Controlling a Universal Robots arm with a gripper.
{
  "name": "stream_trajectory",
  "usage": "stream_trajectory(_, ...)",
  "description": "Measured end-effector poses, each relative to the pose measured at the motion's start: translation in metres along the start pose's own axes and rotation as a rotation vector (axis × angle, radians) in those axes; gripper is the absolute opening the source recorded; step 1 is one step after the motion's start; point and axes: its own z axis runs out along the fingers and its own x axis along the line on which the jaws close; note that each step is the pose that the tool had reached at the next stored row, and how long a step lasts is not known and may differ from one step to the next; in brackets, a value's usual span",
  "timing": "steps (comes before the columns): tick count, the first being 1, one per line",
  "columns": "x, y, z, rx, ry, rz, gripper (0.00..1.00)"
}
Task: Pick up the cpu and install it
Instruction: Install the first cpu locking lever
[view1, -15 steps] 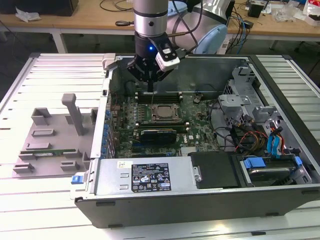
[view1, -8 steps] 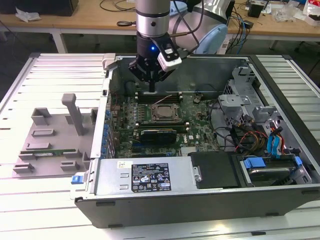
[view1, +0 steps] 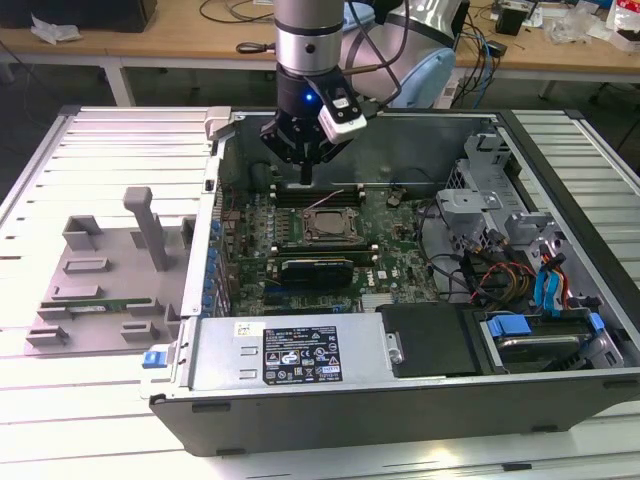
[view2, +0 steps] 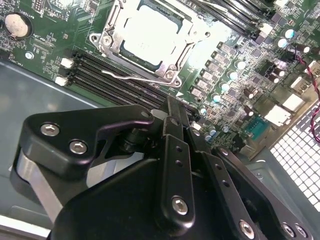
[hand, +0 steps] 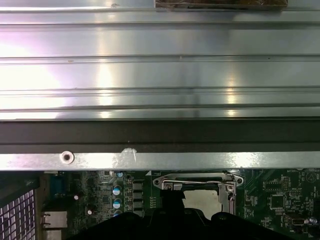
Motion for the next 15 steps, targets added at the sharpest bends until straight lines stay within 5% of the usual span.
stream_trajectory(15,-0.0002,0.0003,0.0119,0.0,0.0,0.0,0.11)
